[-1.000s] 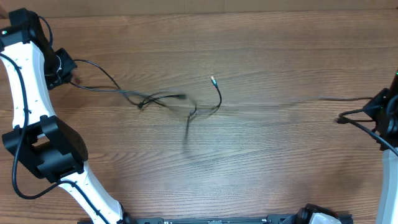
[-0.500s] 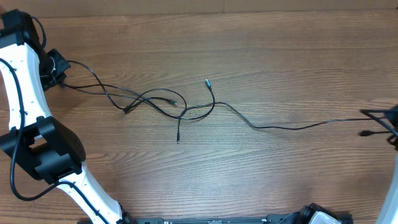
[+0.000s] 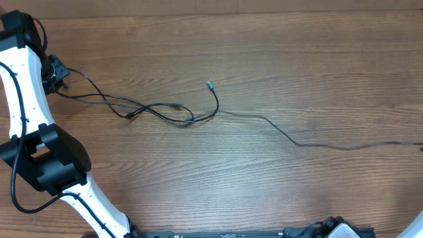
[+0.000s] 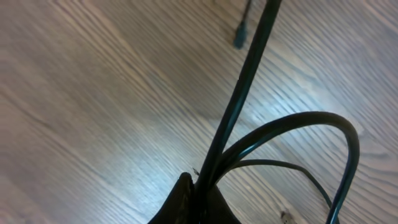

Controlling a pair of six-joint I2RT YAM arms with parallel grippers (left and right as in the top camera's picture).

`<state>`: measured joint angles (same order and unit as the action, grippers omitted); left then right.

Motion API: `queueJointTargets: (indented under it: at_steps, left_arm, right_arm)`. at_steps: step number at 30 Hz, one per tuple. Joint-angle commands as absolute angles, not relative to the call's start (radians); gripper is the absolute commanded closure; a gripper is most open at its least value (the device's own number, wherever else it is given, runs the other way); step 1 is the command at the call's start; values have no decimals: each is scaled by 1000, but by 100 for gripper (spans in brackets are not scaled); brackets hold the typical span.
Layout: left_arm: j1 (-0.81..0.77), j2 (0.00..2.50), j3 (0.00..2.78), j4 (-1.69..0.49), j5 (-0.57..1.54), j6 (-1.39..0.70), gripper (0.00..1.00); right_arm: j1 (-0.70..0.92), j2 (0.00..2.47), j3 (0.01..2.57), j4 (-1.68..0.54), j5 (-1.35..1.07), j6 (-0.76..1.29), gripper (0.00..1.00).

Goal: Untangle cables
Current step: 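Release the cable on the right side and withdraw the right gripper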

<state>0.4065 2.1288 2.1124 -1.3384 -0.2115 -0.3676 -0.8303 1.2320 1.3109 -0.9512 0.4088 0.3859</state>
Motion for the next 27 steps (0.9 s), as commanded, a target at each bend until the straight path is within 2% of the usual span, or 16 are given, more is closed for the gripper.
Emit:
queueJointTargets:
  at_steps: [1, 13, 19, 21, 27]
  left_arm:
    - [420, 2138, 2109, -1331, -281, -374, 96]
    - [425, 2138, 2109, -1331, -221, -374, 95]
    - [425, 2138, 2109, -1338, -200, -373, 90]
    - [424, 2138, 2109, -1341, -181, -369, 96]
    - [413, 2138, 2109, -1341, -104, -245, 95]
  right_arm:
    - [-878, 1252, 1331, -924, 362, 391, 96]
    - [-892, 1327, 1331, -895, 315, 389, 96]
    - [-892, 1394, 1330, -846, 312, 389, 96]
    - [-892, 1420, 1330, -811, 312, 388, 96]
    - [-892, 1498, 1330, -672, 313, 330, 96]
